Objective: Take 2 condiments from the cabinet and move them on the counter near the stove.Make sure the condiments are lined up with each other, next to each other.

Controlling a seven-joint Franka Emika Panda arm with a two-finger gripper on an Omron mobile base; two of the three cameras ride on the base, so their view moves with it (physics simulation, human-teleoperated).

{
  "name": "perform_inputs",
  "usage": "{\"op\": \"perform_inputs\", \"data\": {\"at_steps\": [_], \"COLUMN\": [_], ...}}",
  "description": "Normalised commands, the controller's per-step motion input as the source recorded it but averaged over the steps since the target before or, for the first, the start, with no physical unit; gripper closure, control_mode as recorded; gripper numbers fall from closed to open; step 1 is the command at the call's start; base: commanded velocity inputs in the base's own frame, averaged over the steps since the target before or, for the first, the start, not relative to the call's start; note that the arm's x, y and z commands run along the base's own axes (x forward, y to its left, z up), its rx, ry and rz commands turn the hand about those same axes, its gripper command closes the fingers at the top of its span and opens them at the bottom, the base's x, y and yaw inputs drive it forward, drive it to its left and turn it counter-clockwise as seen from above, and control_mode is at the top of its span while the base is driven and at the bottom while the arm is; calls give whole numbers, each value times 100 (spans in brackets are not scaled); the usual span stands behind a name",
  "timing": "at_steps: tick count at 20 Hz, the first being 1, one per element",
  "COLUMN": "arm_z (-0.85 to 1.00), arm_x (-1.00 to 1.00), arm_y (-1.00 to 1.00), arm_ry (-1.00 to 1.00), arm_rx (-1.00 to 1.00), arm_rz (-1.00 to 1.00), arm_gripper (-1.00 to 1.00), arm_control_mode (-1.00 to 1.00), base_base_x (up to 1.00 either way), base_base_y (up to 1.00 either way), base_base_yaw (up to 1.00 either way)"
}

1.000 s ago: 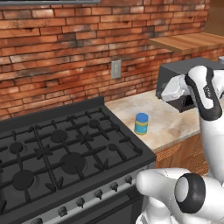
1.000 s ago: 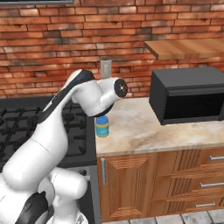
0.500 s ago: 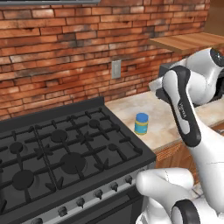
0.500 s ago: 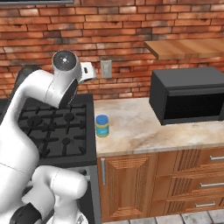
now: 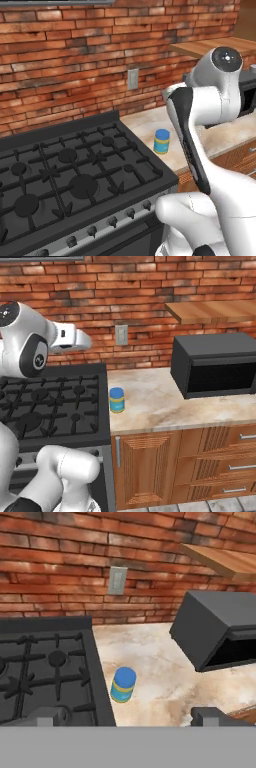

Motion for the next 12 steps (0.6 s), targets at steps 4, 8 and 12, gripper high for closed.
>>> {"op": "perform_inputs", "data": {"at_steps": [4,8,12], "arm_z": [7,7,0], "arm_x": [-62,-36,-24], "arm_y": [3,1,0], "arm_ry": [-10,-8,-11], "arm_rx": [0,6,8], "arm_rz": [-34,-22,-6], "arm_gripper": [-100,-100,-100], "arm_control_mode": [-100,-100,-100], "base_base_x": [0,0,0], "base_base_y": [0,0,0], "base_base_yaw": [0,0,0]}}
